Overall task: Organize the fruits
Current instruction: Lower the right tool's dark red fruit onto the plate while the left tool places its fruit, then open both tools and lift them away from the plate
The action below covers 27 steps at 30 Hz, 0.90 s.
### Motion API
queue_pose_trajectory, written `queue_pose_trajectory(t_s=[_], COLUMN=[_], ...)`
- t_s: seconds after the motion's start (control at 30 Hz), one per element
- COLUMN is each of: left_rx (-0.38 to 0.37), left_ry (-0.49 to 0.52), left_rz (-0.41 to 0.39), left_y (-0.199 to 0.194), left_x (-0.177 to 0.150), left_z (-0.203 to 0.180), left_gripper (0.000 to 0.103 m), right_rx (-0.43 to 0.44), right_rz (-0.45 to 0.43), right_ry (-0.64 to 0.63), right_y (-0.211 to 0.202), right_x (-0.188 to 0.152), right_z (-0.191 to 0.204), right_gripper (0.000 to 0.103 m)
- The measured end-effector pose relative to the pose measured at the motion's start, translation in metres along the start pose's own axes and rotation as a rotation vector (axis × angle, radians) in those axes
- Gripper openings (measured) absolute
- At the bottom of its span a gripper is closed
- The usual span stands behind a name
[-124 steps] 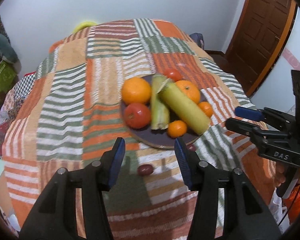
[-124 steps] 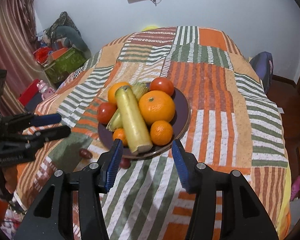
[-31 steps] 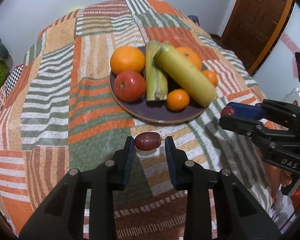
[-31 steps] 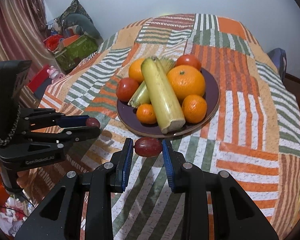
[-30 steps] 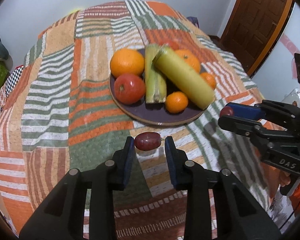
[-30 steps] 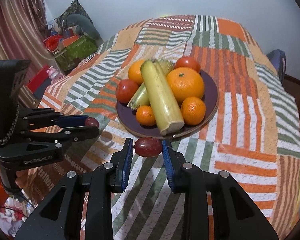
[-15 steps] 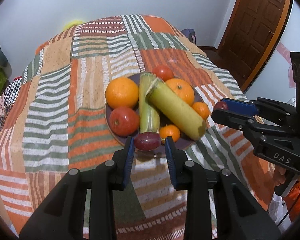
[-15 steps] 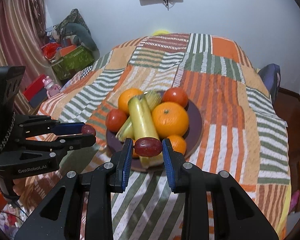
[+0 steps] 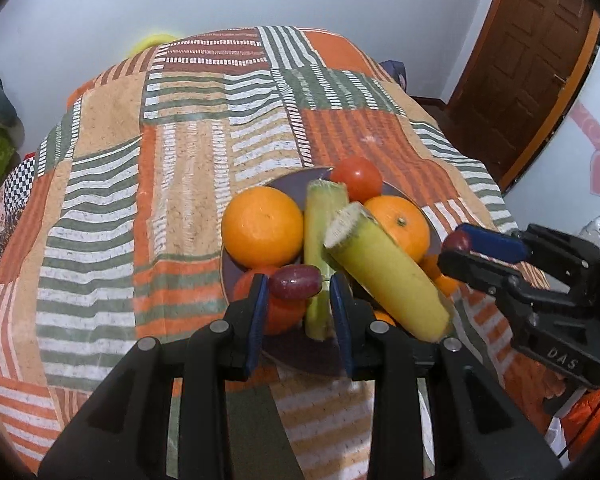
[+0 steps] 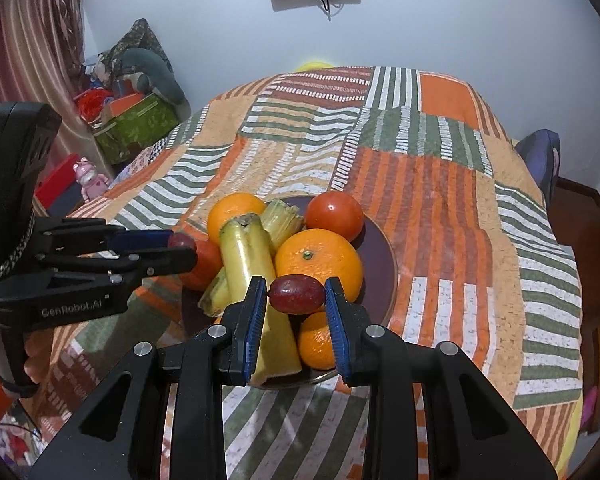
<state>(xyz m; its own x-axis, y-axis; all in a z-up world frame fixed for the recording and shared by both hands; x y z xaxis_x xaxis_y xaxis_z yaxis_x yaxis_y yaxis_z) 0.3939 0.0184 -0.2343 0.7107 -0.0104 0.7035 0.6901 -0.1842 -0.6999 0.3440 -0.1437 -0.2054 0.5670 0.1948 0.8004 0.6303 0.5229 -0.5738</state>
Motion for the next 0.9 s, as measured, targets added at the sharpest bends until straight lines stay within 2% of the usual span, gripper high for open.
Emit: queue_pose_trajectory(t_s=[0.5, 0.6, 0.7, 0.9], left_rx=[0.006, 0.021, 0.024, 0.053], left_ry=[-0.002, 0.008, 0.013, -0.017], left_rz=[-0.015, -0.027, -0.034, -0.063], left_y=[0.018, 0.019, 0.018, 0.007], left_x=[0.0, -0.002, -0.005, -0.004], left_z=[0.002, 0.003, 0.004, 0.01], left_gripper=[0.033, 0.04, 0.041, 0.041], right_rx=[0.004, 0.001, -0.003, -0.007], right_rz=[0.03, 0.052, 0.058, 0.049], right_ry=[0.03, 0.041, 0.059, 0.073], right_y=[0.017, 0.019, 0.02, 0.015], right_x=[-0.008, -0.008, -0.009, -0.007], right_z=[-0.012, -0.014, -0.02, -0.022], right_gripper=[0.028, 0.034, 0.041, 0.042])
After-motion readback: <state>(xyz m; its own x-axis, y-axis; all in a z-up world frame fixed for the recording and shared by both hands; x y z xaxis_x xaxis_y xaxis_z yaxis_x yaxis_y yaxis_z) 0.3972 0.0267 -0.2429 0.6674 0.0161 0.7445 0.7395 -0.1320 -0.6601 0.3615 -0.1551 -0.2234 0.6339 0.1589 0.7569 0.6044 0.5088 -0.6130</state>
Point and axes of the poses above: each gripper's, at about its wrist camera, not at the fingertips, and y roughly the way its jaws point, z to its left, x to its top, the point moved 3 cm from there along y, roughly the way its jaws point, and after that the axes turned 11 degrees about -z, right-handed, at the moved point
